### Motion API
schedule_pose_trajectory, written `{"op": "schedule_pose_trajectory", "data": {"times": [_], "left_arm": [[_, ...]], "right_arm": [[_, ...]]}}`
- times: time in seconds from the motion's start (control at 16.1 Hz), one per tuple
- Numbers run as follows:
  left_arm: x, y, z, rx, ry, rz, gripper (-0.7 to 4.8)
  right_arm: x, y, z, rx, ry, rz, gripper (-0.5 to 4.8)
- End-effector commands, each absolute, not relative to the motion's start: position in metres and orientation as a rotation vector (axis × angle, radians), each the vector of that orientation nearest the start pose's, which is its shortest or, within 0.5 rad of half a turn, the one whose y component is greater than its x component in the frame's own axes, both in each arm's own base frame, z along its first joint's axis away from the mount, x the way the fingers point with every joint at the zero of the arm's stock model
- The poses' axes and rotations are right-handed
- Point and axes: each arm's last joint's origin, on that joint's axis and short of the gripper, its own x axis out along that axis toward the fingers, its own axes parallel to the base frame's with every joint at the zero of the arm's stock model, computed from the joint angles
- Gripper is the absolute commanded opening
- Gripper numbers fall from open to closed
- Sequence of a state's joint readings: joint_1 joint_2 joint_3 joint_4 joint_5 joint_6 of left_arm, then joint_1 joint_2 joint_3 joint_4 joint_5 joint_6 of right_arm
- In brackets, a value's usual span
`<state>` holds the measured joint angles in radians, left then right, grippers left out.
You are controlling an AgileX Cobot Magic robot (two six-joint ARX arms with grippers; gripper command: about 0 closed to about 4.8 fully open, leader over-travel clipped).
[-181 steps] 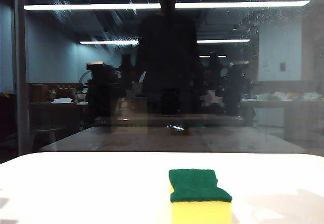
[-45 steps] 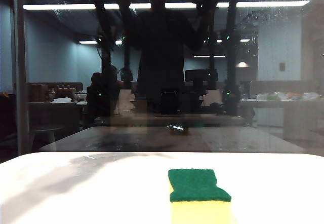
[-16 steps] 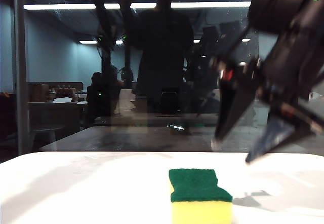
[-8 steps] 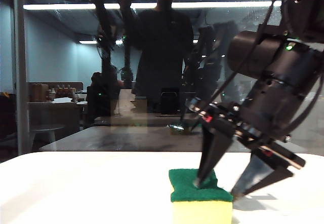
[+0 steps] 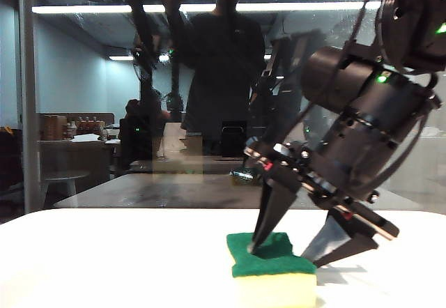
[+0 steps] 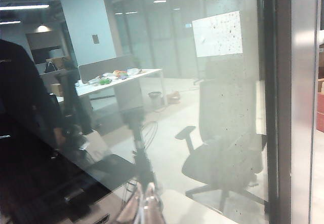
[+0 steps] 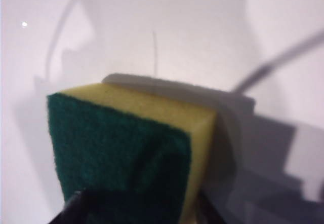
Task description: Reach upward to find where there is water on the glass, pick up the sponge from the table, dry the water, and finally place the sponge back on the table.
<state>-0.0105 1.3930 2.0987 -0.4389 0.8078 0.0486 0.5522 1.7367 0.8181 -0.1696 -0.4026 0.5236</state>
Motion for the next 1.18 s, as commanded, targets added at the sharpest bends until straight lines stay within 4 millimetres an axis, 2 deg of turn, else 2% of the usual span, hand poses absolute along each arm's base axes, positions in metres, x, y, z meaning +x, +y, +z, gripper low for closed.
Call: {"op": "schedule_pose_trajectory", "data": {"times": [0.06, 0.12, 0.19, 0.25, 0.5, 0.69, 0.75, 1.0, 1.18], "left_arm": [[0.202, -0.023, 0.594, 0.155, -0.287, -0.807, -0.05], [0.202, -0.023, 0.594, 0.156, -0.287, -0.807, -0.05], [0.202, -0.023, 0.594, 0.155, -0.287, -0.807, -0.05], [0.202, -0.023, 0.594, 0.156, -0.287, -0.807, -0.05], [0.202, -0.023, 0.594, 0.156, -0.287, -0.807, -0.05], [0.202, -0.023, 0.594, 0.156, -0.287, -0.807, -0.05], [0.202, -0.023, 0.594, 0.156, -0.287, -0.807, -0.05], [0.202, -0.023, 0.594, 0.156, -0.287, -0.807, -0.05], [0.202, -0.023, 0.594, 0.156, -0.287, -0.807, -0.05]], "right_arm": [[0.25, 0.171, 0.108, 0.319, 1.358, 0.489, 2.23], [0.25, 0.171, 0.107, 0.317, 1.363, 0.485, 1.37], [0.25, 0.171, 0.107, 0.316, 1.363, 0.487, 0.29], [0.25, 0.171, 0.108, 0.316, 1.361, 0.487, -0.06], [0.249, 0.172, 0.109, 0.319, 1.364, 0.503, -0.06], [0.249, 0.172, 0.123, 0.324, 1.315, 0.532, -0.06], [0.25, 0.173, 0.132, 0.323, 1.281, 0.547, -0.06], [0.255, 0.174, 0.196, 0.301, 1.083, 0.614, -0.06], [0.255, 0.171, 0.275, 0.201, 0.899, 0.624, -0.06]]}}
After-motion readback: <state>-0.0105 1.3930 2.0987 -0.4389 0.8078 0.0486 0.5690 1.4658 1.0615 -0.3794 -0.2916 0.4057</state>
